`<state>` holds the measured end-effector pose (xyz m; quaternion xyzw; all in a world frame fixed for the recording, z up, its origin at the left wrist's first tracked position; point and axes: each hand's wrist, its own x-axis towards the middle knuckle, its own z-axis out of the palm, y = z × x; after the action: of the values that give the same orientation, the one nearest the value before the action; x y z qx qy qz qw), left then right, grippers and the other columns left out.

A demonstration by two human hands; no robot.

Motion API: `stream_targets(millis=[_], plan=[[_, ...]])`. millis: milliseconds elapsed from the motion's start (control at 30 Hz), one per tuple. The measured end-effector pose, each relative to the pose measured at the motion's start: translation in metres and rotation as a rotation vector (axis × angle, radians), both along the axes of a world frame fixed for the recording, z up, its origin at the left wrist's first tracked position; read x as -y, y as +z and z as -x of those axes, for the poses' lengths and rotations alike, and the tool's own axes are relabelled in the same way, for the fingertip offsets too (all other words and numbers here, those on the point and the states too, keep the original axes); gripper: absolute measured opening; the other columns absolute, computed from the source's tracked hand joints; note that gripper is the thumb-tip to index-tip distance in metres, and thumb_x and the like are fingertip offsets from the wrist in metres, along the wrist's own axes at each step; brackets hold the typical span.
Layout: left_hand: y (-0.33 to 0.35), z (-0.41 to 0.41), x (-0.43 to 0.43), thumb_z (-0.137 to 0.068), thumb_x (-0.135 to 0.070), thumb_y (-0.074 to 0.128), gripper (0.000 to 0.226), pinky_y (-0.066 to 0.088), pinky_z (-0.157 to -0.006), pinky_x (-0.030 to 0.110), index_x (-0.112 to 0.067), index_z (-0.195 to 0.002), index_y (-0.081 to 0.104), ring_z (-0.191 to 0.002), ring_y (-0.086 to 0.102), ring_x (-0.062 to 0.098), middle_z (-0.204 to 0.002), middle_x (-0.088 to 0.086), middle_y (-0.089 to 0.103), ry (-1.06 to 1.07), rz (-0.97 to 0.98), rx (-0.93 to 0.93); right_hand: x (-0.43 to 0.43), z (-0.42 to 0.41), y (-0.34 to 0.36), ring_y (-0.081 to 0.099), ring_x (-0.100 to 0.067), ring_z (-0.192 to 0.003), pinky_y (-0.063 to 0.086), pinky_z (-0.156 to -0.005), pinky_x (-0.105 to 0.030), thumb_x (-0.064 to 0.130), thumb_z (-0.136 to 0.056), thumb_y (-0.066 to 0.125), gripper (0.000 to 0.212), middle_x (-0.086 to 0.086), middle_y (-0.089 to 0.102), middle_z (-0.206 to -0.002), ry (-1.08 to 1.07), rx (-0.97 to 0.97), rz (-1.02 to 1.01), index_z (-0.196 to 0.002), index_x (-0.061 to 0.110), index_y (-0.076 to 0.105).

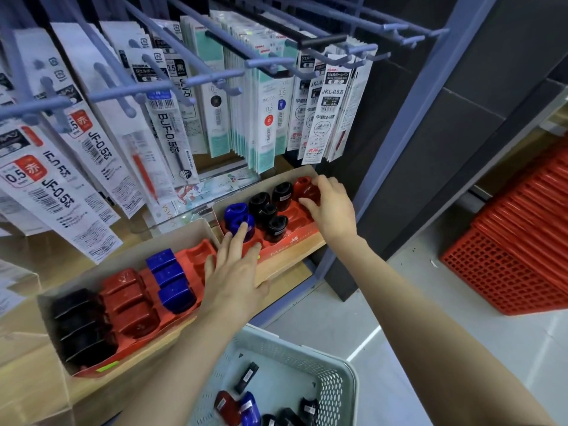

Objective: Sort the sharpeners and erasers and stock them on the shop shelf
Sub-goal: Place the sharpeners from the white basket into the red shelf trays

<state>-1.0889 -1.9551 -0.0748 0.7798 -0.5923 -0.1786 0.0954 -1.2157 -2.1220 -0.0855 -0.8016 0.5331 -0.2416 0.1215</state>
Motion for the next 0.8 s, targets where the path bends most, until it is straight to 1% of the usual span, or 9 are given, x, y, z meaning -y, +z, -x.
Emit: stream_targets(millis=[67,133,200,267,400,467,600,700,800], plan=[[0.0,0.0,-0.001,-0.09,-0.039,0.057,0.072,0.002,-0.117,0.045,-0.026,-0.149,0.017,-0.145,-0.014,0.019,-0.156,-0.007,-0.019,-0.004,-0.008,-0.008,0.001,0.002,0.003,0.046,-0.025,-0.112,0.044,-0.089,-0.036,0.03,-0.091,0.059,0.04,-0.008,0.054,-0.122,-0.01,-0.053,0.024,-0.125,0.012,0.052],[0.002,0.001,-0.001,-0.091,-0.037,0.057,0.07,0.002,-0.117,0.045,-0.025,-0.149,0.019,-0.145,-0.013,0.018,-0.157,-0.006,-0.017,0.003,0.007,-0.047,0.001,0.007,0.008,0.039,-0.026,-0.123,0.037,-0.101,-0.036,0.025,-0.092,0.058,0.045,-0.008,0.048,-0.135,0.002,-0.055,-0.031,-0.134,0.014,0.049],[0.008,0.003,-0.002,-0.091,-0.033,0.057,0.064,0.004,-0.117,0.042,-0.025,-0.147,0.026,-0.146,-0.006,0.017,-0.159,-0.005,-0.006,0.028,0.067,-0.137,-0.008,0.018,0.013,0.026,-0.028,-0.135,0.026,-0.112,-0.039,0.015,-0.092,0.056,0.057,-0.008,0.033,-0.148,0.013,0.054,-0.18,-0.145,0.018,0.034],[0.011,0.002,-0.004,-0.092,-0.029,0.056,0.057,0.009,-0.117,0.039,-0.024,-0.144,0.034,-0.145,0.004,0.016,-0.158,-0.003,0.009,0.057,0.131,-0.209,-0.025,0.033,0.013,0.023,-0.027,-0.139,0.024,-0.115,-0.043,0.011,-0.092,0.054,0.063,-0.008,0.03,-0.15,-0.003,0.193,-0.317,-0.147,0.018,0.026],[0.009,-0.002,-0.009,-0.092,-0.025,0.057,0.055,0.01,-0.117,0.039,-0.024,-0.143,0.036,-0.145,0.007,0.014,-0.156,-0.005,0.017,0.091,0.138,-0.222,-0.044,0.052,0.008,0.04,-0.022,-0.127,0.036,-0.106,-0.036,0.016,-0.093,0.054,0.033,-0.005,0.048,-0.131,-0.021,0.204,-0.269,-0.126,0.018,0.053],[0.007,-0.001,-0.009,-0.092,-0.026,0.056,0.055,0.008,-0.117,0.039,-0.026,-0.143,0.034,-0.145,0.005,0.013,-0.157,-0.005,0.017,0.085,0.127,-0.193,-0.036,0.044,0.008,0.042,-0.02,-0.121,0.038,-0.102,-0.032,0.019,-0.093,0.056,0.026,-0.003,0.049,-0.125,-0.032,0.233,-0.217,-0.118,0.017,0.058],[0.003,-0.001,-0.007,-0.092,-0.034,0.053,0.055,0.005,-0.117,0.04,-0.029,-0.143,0.032,-0.145,0.003,0.013,-0.153,-0.006,0.025,0.078,0.086,-0.047,-0.008,0.007,0.008,0.038,-0.023,-0.12,0.038,-0.1,-0.036,0.031,-0.09,0.061,0.041,-0.007,0.045,-0.126,-0.074,0.167,-0.176,-0.127,0.015,0.05],[0.002,-0.004,-0.007,-0.093,-0.037,0.05,0.051,0.006,-0.116,0.041,-0.032,-0.142,0.033,-0.143,0.009,0.013,-0.147,-0.009,0.035,0.076,0.088,0.064,0.004,-0.009,0.001,0.039,-0.027,-0.117,0.04,-0.097,-0.04,0.045,-0.086,0.061,0.053,-0.009,0.045,-0.125,-0.177,0.052,-0.118,-0.126,0.013,0.048],[0.003,-0.006,-0.007,-0.094,-0.036,0.049,0.049,0.006,-0.116,0.041,-0.034,-0.141,0.034,-0.142,0.011,0.013,-0.144,-0.01,0.038,0.06,0.096,0.081,0.005,-0.012,-0.004,0.039,-0.028,-0.116,0.039,-0.096,-0.039,0.047,-0.084,0.063,0.058,-0.01,0.046,-0.124,-0.219,-0.028,-0.062,-0.127,0.01,0.048]])
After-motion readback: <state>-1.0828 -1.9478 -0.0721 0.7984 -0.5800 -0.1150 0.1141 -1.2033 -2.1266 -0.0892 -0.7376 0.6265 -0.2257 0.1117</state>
